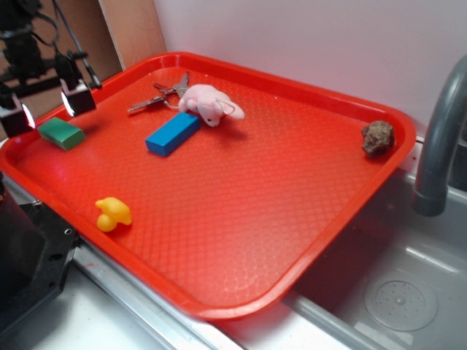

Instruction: Grab the green block.

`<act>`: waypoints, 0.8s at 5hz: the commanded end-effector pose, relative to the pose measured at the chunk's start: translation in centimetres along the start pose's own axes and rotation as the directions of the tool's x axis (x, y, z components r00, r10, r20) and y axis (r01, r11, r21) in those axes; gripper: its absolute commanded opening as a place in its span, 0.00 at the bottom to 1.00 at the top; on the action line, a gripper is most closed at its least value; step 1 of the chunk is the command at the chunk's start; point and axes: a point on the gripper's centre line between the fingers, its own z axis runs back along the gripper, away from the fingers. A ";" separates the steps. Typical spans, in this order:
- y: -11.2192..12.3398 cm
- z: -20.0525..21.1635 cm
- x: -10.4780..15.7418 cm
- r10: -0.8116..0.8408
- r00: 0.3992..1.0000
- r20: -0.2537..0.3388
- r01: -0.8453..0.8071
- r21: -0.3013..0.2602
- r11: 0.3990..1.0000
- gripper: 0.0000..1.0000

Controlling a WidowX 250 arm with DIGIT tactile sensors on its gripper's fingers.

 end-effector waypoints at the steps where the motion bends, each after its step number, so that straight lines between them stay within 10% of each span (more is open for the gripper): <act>1: 0.2 -1.6 0.0 0.125 0.992 0.010 -0.125 0.020 0.992 1.00; 2: 0.0 -1.1 -0.5 0.130 0.990 0.054 -0.132 0.032 0.991 0.00; 4: -1.0 2.4 -3.9 -0.043 0.991 0.126 0.046 -0.021 0.999 0.00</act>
